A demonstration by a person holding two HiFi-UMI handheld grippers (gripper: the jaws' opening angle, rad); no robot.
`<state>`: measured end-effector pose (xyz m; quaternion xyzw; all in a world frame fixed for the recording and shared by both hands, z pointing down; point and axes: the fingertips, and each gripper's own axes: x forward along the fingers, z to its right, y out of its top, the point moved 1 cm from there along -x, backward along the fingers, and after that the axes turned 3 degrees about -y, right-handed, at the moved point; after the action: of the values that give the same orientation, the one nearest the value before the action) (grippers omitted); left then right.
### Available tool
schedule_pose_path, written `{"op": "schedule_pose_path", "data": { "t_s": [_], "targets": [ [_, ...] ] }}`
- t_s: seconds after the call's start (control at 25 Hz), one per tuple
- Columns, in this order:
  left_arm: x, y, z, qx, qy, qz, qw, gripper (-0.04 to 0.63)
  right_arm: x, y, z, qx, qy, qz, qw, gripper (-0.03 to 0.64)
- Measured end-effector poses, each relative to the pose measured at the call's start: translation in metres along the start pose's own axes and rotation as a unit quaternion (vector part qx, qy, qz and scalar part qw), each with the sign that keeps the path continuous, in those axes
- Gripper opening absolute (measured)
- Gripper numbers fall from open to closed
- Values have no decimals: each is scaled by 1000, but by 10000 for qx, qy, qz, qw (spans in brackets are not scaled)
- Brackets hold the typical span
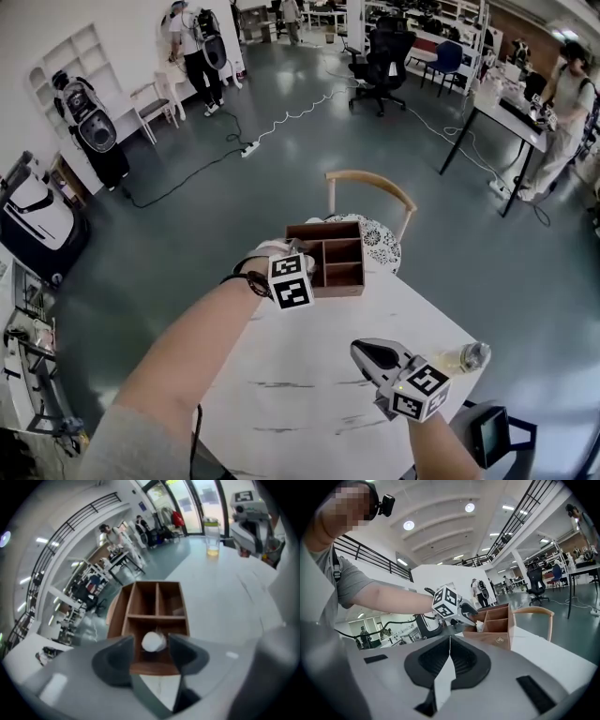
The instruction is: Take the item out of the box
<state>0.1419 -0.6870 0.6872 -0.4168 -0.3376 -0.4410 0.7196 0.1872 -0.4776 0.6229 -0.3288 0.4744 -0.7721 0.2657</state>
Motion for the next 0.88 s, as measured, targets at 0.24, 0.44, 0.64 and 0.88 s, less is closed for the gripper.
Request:
{"op": "schedule_pose_path", "data": {
  "t_s": [0.24, 0.44, 0.64, 0.88],
  "targets": [
    [22, -9, 3, 579, -201, -408, 9973, 255, -2, -6, 6, 73, -33, 41, 10000, 5],
    [37, -14, 5, 724, -307, -671, 9946, 260, -3, -10, 9, 179, 4, 81, 9998, 5],
    [49, -18, 12, 832, -466, -867, 9917, 259, -3, -12, 8, 228, 55, 68, 9997, 5],
    [58, -25, 10, 1192, -381, -1326, 9832, 232, -3, -21, 7, 311, 114, 56, 9994, 5]
  ]
}}
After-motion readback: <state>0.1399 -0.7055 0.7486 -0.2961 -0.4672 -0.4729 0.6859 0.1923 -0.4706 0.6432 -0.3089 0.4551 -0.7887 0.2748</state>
